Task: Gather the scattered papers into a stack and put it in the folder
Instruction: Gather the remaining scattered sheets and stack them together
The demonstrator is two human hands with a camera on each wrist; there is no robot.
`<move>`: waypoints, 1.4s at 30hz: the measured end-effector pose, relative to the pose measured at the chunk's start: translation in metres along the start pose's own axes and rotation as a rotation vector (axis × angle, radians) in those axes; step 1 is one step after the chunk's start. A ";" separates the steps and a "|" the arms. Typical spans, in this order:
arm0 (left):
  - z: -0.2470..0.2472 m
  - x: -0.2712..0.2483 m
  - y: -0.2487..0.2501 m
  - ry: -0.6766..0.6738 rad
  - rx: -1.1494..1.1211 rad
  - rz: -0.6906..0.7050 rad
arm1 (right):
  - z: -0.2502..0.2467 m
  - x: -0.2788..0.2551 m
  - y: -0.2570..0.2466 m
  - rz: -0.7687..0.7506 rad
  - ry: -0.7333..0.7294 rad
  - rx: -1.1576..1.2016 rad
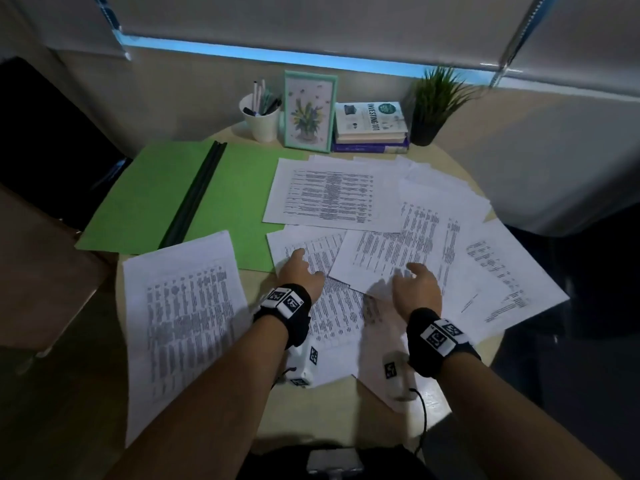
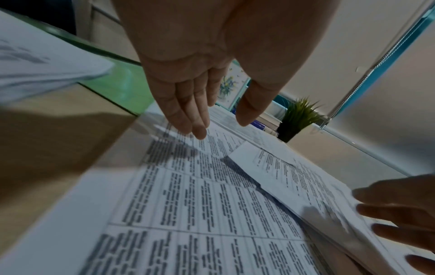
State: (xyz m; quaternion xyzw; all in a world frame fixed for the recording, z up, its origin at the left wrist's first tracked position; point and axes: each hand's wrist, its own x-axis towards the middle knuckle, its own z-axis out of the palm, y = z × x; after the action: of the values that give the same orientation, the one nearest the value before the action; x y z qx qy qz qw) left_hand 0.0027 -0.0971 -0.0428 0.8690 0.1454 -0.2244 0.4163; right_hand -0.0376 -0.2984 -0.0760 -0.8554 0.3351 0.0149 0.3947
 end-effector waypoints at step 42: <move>0.070 -0.017 0.051 -0.676 0.093 0.201 | -0.092 0.024 0.035 -0.143 0.224 0.347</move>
State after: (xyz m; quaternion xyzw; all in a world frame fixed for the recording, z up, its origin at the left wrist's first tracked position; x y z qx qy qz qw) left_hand -0.0087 -0.1848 -0.0392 0.7738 -0.0974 -0.4635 0.4207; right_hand -0.0619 -0.3912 -0.0431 -0.7925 0.3130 -0.1662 0.4963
